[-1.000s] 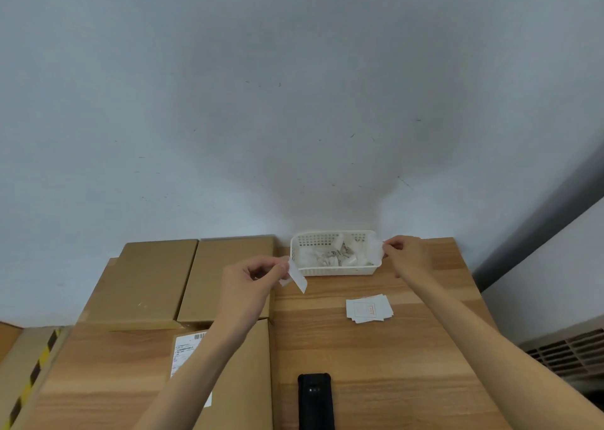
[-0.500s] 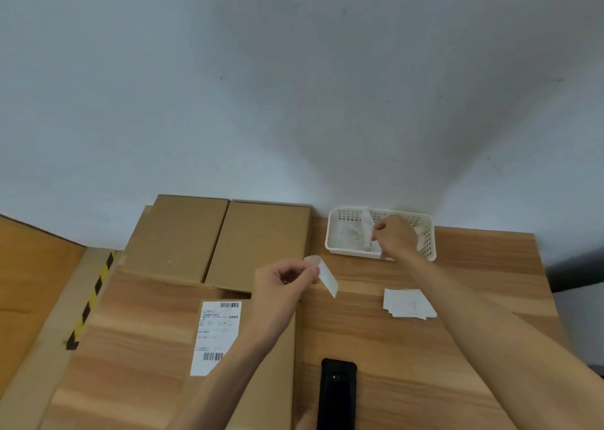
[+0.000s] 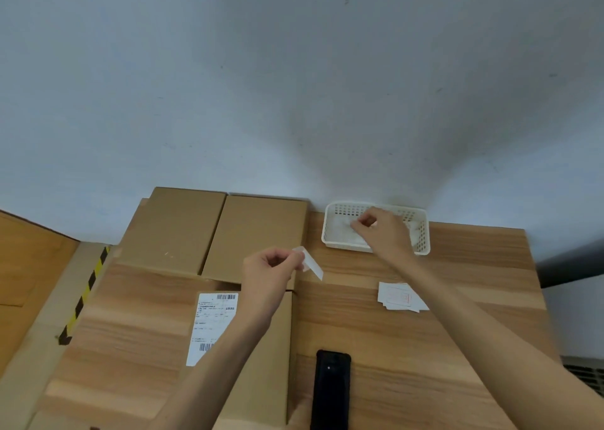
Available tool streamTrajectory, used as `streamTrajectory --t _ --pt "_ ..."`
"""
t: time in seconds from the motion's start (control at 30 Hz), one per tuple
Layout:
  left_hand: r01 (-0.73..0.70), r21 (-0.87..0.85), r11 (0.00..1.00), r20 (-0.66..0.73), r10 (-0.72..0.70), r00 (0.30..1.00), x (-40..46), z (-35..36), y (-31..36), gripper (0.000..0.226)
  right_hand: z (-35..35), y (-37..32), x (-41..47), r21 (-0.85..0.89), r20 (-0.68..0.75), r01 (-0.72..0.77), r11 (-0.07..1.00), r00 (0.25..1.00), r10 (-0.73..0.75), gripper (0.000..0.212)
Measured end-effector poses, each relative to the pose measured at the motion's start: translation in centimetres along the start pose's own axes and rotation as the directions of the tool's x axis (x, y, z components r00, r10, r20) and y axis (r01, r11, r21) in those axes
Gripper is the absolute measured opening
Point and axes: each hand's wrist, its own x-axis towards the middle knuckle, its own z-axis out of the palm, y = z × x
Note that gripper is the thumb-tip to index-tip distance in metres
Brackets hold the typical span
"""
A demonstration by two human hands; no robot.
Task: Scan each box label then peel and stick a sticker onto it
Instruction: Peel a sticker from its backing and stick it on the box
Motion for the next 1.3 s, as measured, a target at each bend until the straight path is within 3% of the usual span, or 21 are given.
streamTrajectory --t 0.17,0.3,0.4,0.5,0.6,0.73,0.8,0.9,1.13,1.3 --pt "-0.027 -0.042 0.999 -0.011 0.026 1.000 -2.3 0.2 0.8 0.019 -2.4 -3.6 -11.1 0.106 0.047 0.255 0.961 0.964 -0.261 0.017" --pt "-0.060 -0.070 0.996 0.013 0.061 0.998 -4.6 0.6 0.8 0.017 -2.0 -4.1 -15.2 -0.105 -0.016 0.450 0.887 0.891 -0.454 0.033" --pt "-0.089 -0.072 0.993 0.026 0.091 0.996 -6.1 0.6 0.4 0.017 -1.4 -3.9 -16.4 -0.236 -0.082 0.519 0.822 0.832 -0.549 0.026" --pt "-0.117 -0.072 0.991 0.042 0.120 0.992 -7.2 0.1 0.0 0.017 -1.1 -3.7 -16.9 -0.248 -0.143 0.523 0.815 0.813 -0.565 0.019" --pt "-0.124 -0.091 0.988 0.095 0.133 0.987 -7.9 -1.0 -0.6 0.017 -0.8 -4.0 -17.5 -0.194 -0.154 0.490 0.850 0.840 -0.520 0.011" --pt "-0.076 -0.215 0.974 0.017 0.081 0.997 -7.8 -3.3 -2.5 0.024 -0.4 -4.2 -17.9 0.163 -0.119 0.287 0.944 0.955 -0.270 0.011" --pt "-0.079 -0.183 0.980 -0.053 0.071 0.996 -7.5 -4.6 -4.1 0.020 0.2 -4.0 -18.2 0.320 -0.053 0.178 0.930 0.984 -0.170 0.012" --pt "-0.011 -0.138 0.990 -0.070 0.002 0.998 -6.8 -6.3 -6.6 0.031 1.5 -3.9 -19.0 0.424 0.028 0.099 0.900 0.992 -0.123 0.013" --pt "0.087 -0.050 0.995 0.004 -0.087 0.996 -5.8 -8.7 -11.6 0.017 6.3 -4.0 -20.4 0.455 0.119 -0.050 0.889 0.993 -0.005 0.017" --pt "0.155 0.037 0.987 0.014 -0.156 0.988 -4.5 -10.5 -16.1 0.020 11.1 -2.6 -21.6 0.323 0.177 -0.171 0.931 0.977 0.119 0.015"
